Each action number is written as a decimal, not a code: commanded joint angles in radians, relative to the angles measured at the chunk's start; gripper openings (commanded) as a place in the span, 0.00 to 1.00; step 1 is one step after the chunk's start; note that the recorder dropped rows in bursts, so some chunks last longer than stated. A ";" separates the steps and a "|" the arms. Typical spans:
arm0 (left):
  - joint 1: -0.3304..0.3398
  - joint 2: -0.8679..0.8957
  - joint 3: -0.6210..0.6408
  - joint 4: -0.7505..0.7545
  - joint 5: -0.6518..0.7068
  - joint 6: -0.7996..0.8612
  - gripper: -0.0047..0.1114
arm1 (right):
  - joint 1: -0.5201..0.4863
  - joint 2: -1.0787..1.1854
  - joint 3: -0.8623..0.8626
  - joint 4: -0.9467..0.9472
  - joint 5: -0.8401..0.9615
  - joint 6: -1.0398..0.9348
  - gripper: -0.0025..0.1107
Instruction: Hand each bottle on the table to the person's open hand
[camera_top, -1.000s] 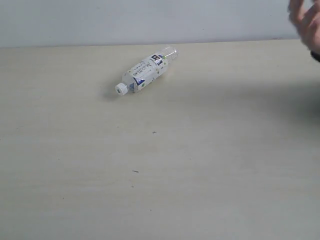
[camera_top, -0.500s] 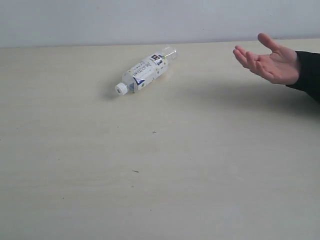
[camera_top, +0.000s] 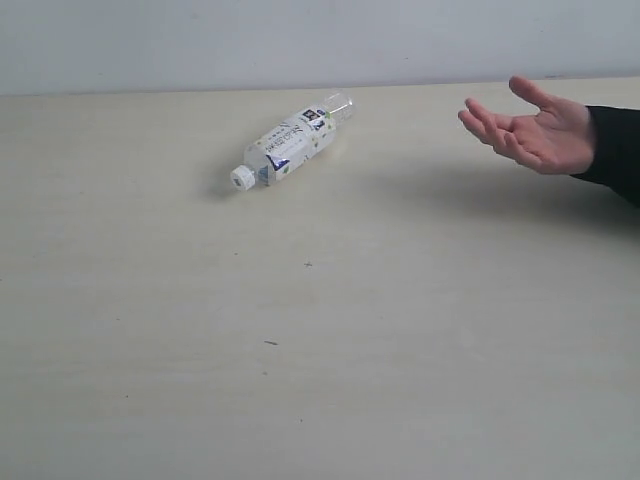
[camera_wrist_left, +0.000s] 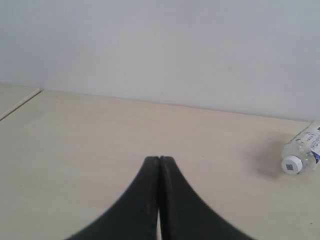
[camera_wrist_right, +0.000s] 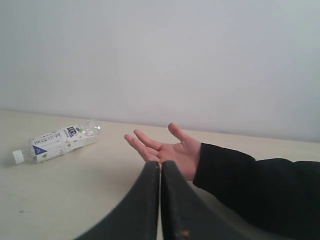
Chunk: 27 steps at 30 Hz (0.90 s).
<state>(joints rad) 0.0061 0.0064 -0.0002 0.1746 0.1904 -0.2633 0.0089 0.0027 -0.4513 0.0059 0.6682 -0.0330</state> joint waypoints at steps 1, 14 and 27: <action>-0.006 -0.006 0.000 -0.002 -0.002 0.001 0.04 | -0.004 -0.003 0.005 0.019 -0.014 0.002 0.04; -0.006 -0.006 0.000 -0.002 -0.002 0.001 0.04 | -0.004 -0.003 0.099 0.019 -0.225 0.002 0.04; -0.006 -0.006 0.000 -0.002 -0.002 0.001 0.04 | -0.004 -0.003 0.344 0.048 -0.368 0.002 0.04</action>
<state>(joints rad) 0.0061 0.0064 -0.0002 0.1746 0.1904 -0.2633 0.0089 0.0045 -0.1095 0.0499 0.3091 -0.0311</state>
